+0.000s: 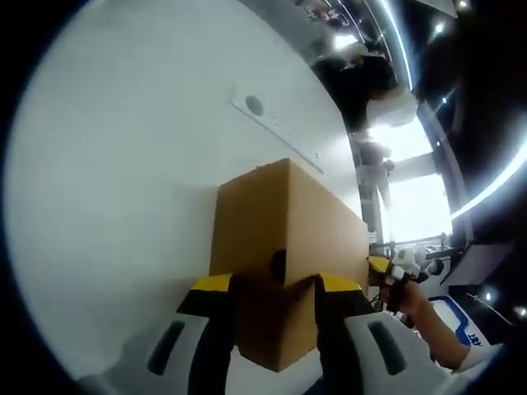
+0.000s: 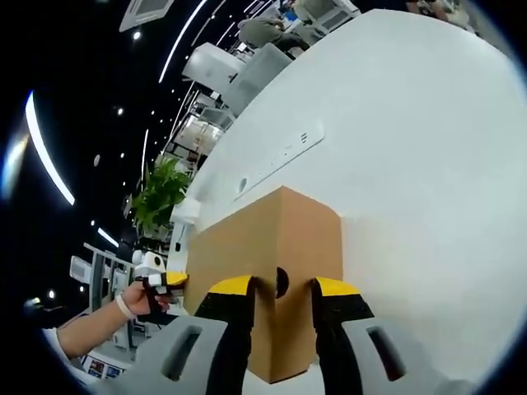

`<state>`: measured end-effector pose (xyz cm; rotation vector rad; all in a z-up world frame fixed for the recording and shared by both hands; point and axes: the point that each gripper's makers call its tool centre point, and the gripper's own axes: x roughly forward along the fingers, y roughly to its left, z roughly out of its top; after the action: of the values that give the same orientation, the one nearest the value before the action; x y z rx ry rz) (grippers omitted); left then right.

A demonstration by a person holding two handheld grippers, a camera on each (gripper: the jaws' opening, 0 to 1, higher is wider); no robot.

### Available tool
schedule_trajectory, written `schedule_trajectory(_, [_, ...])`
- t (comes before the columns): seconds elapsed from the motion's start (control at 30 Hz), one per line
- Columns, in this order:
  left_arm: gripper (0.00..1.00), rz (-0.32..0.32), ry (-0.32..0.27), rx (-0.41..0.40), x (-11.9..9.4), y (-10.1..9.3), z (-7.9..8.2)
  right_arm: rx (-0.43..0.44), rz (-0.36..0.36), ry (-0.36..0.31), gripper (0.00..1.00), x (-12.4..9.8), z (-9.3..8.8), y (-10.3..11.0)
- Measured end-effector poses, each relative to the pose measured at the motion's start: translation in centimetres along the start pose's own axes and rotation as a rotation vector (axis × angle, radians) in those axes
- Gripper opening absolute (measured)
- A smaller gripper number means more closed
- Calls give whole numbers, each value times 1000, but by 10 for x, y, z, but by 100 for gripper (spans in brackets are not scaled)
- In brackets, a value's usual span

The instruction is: Operate the shoe box by opening the lid, removing the specified soft item, and placing it in the target area until the item is outside and the box remains undamaged.

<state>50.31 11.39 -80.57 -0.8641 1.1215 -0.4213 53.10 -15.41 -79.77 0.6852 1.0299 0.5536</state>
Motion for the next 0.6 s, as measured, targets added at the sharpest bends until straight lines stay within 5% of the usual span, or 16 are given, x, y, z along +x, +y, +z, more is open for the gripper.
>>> schedule_trajectory(0.4, [58, -16, -15, 19, 8, -10, 2, 7, 6, -3, 27, 1, 0, -1])
schedule_trajectory(0.6, [66, 8, -47, 89, 14, -15, 9, 9, 6, 0, 27, 1, 0, -1])
